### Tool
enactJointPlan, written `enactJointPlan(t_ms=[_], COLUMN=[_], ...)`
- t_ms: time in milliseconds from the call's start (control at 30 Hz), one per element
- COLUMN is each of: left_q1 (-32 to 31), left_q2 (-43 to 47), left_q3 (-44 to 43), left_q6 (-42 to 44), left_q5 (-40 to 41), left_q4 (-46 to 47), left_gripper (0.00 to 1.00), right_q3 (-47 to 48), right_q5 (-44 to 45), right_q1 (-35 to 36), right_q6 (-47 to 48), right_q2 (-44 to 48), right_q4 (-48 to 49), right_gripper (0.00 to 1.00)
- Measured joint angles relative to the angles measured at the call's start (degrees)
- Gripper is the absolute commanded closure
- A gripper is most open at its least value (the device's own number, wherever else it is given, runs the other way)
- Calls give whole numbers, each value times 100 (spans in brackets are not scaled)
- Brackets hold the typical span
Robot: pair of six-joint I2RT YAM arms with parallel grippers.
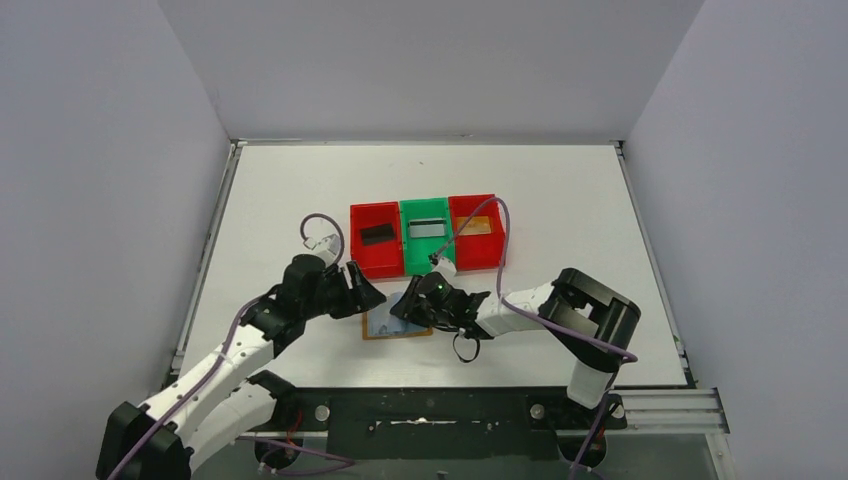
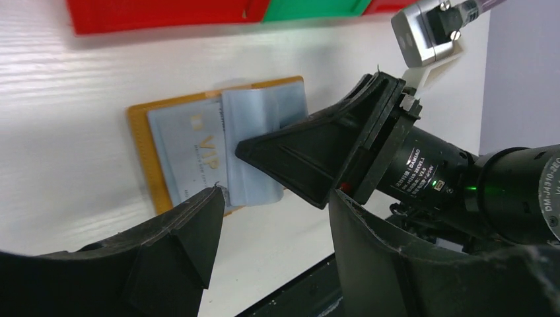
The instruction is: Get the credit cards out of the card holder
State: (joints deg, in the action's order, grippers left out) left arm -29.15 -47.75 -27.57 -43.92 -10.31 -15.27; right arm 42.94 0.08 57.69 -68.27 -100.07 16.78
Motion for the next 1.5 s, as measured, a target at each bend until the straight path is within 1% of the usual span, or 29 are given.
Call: enactJointPlan(t_ms=[167,300,500,700,933,1067,1167,1300,1400,1500], left_q1=[-13,-55,-81,-92,-111,-111,-203,-243,-243,-243], left_q2=[-986,-1399,-1681,-2122,-2356,-2503,-2656,-2780,-2798,-2754], left_q3=[33,107,367,387,387,396,485,623,649,678], left_q6=[-197,-345,-503,-520,-518,-527,-636,-828,-887,-946], left_q5=[-769,-949,-883,-761,-857,-1021,-1403,-1722,-1764,-1700], left_q4=[660,951,1176,1283,1613,1847,2194,2583,2651,2658], left_gripper=[41,42,42,42,42,42,42,42,43,43], right_q3=[-223,-385,-446,-452,-463,-485,-483,-483,-494,-520], right_q5=[-168,-289,-334,-354,-348,-304,-297,-315,-319,-315], right_q1=[-90,-151,-175,-184,-264,-310,-323,-323,-323,-323], right_q6=[-238,-409,-535,-616,-654,-678,-691,-704,-721,-750], right_q2=[-4,-7,-22,-33,-33,-33,-44,-74,-74,-74], right_q4=[407,702,813,828,839,887,942,1008,1034,1084], right_gripper=[71,71,71,71,68,68,68,66,65,60])
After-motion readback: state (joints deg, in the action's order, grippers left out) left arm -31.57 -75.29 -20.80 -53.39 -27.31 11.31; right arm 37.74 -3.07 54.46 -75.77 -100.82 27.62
